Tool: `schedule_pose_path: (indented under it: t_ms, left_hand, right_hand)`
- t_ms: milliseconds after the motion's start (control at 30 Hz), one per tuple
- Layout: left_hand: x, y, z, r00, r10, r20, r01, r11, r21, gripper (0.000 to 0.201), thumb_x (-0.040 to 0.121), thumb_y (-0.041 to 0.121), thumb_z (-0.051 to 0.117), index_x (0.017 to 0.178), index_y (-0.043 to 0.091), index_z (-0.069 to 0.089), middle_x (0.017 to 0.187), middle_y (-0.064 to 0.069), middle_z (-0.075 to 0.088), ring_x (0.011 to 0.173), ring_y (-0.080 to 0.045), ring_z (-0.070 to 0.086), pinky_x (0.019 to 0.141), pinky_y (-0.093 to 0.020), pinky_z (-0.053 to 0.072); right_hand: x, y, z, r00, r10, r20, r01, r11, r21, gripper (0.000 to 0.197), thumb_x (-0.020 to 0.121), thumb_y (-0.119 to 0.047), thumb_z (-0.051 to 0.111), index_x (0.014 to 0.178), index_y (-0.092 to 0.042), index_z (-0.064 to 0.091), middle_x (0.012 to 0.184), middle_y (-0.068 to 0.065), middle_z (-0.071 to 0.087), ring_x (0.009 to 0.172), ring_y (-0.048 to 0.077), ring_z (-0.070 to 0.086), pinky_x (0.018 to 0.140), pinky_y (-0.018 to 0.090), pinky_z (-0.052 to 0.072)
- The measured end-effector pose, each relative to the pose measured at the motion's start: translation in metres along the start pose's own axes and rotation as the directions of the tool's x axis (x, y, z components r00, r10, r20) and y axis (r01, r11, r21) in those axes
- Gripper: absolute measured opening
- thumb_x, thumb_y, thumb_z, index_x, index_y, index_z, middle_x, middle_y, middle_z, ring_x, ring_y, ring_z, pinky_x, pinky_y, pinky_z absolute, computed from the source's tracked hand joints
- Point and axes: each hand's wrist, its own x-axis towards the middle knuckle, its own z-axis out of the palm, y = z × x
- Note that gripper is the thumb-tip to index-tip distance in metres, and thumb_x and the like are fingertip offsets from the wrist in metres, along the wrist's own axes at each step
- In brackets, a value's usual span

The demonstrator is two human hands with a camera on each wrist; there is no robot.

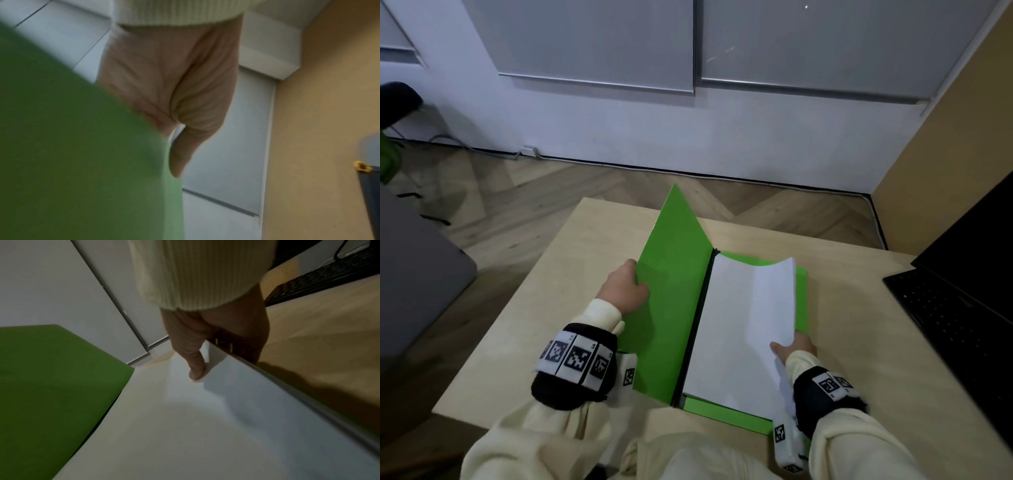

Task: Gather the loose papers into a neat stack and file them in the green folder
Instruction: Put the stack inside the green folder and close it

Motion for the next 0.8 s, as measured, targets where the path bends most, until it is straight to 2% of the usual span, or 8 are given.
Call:
schedule_pose_path:
  t_ms: [167, 267, 367, 500, 567, 633, 700, 800]
  left_hand:
    - [-0.042, 0.017, -0.013, 0.965, 0.095, 0.246, -0.139, 0.976, 0.170, 0.035, 0.097, 0.030, 0.042, 0.124, 0.007, 0.046, 0.119, -0.011, 0.059, 0.101, -0.025, 0.057, 0.090, -0.037, 0.047]
    - [-0.067, 0.032, -0.012, 0.934, 0.149, 0.324, -0.211, 0.963, 0.166, 0.044, 0.100, 0.033, 0.034, 0.137, 0.012, 0.041, 0.129, -0.013, 0.057, 0.105, -0.026, 0.057, 0.086, -0.033, 0.044]
    - [-0.093, 0.057, 0.000, 0.904, 0.187, 0.385, -0.196, 0.980, -0.016, 0.039, 0.100, 0.030, 0.032, 0.132, 0.013, 0.047, 0.124, -0.012, 0.058, 0.088, -0.021, 0.061, 0.074, -0.036, 0.056]
    - [-0.109, 0.082, 0.034, 0.842, 0.202, 0.500, -0.130, 0.976, -0.175, 0.038, 0.101, 0.024, 0.031, 0.134, 0.010, 0.046, 0.124, -0.014, 0.057, 0.094, -0.023, 0.064, 0.065, -0.030, 0.058]
    - [-0.100, 0.084, 0.052, 0.831, 0.193, 0.521, -0.111, 0.976, -0.185, 0.037, 0.101, 0.022, 0.031, 0.132, 0.009, 0.048, 0.119, -0.013, 0.060, 0.095, -0.023, 0.062, 0.070, -0.030, 0.055]
    - [-0.079, 0.075, 0.067, 0.840, 0.154, 0.520, -0.038, 0.973, -0.228, 0.037, 0.101, 0.024, 0.035, 0.130, 0.008, 0.051, 0.108, -0.009, 0.064, 0.089, -0.020, 0.062, 0.070, -0.028, 0.054]
    - [-0.053, 0.055, 0.082, 0.879, 0.062, 0.473, 0.042, 0.978, -0.205, 0.037, 0.099, 0.027, 0.041, 0.129, 0.007, 0.051, 0.107, -0.006, 0.064, 0.088, -0.018, 0.061, 0.075, -0.030, 0.055]
    - [-0.020, 0.017, 0.110, 0.933, -0.109, 0.344, 0.133, 0.990, -0.048, 0.042, 0.095, 0.027, 0.049, 0.131, 0.005, 0.049, 0.125, -0.012, 0.058, 0.088, -0.020, 0.058, 0.078, -0.033, 0.053]
  right_hand:
    - [-0.013, -0.005, -0.024, 0.995, -0.005, -0.099, -0.020, 0.969, -0.248, 0.059, 0.079, -0.036, 0.066, 0.125, -0.006, 0.045, 0.131, 0.018, 0.045, 0.121, 0.038, 0.047, 0.099, 0.043, 0.043]
    - [-0.029, -0.035, -0.037, 0.972, -0.230, -0.054, 0.227, 0.973, -0.049, 0.050, 0.082, -0.039, 0.063, 0.123, -0.011, 0.052, 0.128, 0.015, 0.053, 0.115, 0.032, 0.055, 0.099, 0.038, 0.044]
    - [-0.063, -0.073, -0.048, 0.889, -0.453, 0.060, 0.430, 0.874, 0.225, 0.040, 0.083, -0.054, 0.054, 0.109, -0.023, 0.059, 0.112, 0.001, 0.063, 0.103, 0.023, 0.063, 0.095, 0.041, 0.050]
    - [-0.103, -0.102, -0.058, 0.806, -0.558, 0.197, 0.484, 0.813, 0.324, 0.056, 0.072, -0.068, 0.052, 0.109, -0.027, 0.056, 0.103, -0.004, 0.064, 0.095, 0.019, 0.065, 0.085, 0.038, 0.054]
    - [-0.094, -0.092, -0.058, 0.819, -0.544, 0.182, 0.504, 0.834, 0.224, 0.047, 0.077, -0.046, 0.063, 0.115, -0.020, 0.055, 0.104, 0.000, 0.066, 0.097, 0.021, 0.065, 0.087, 0.038, 0.054]
    - [-0.074, -0.068, -0.062, 0.869, -0.468, 0.159, 0.447, 0.882, 0.149, 0.046, 0.081, -0.021, 0.065, 0.125, -0.011, 0.052, 0.121, 0.008, 0.064, 0.110, 0.027, 0.062, 0.097, 0.043, 0.050]
    - [-0.056, -0.038, -0.072, 0.930, -0.339, 0.141, 0.325, 0.939, 0.115, 0.053, 0.083, -0.013, 0.064, 0.133, -0.007, 0.047, 0.133, 0.012, 0.056, 0.123, 0.029, 0.054, 0.105, 0.043, 0.043]
    - [-0.034, 0.006, -0.078, 0.987, -0.122, 0.101, 0.114, 0.990, 0.080, 0.042, 0.083, -0.006, 0.064, 0.124, -0.006, 0.055, 0.126, 0.014, 0.060, 0.115, 0.031, 0.058, 0.101, 0.038, 0.046]
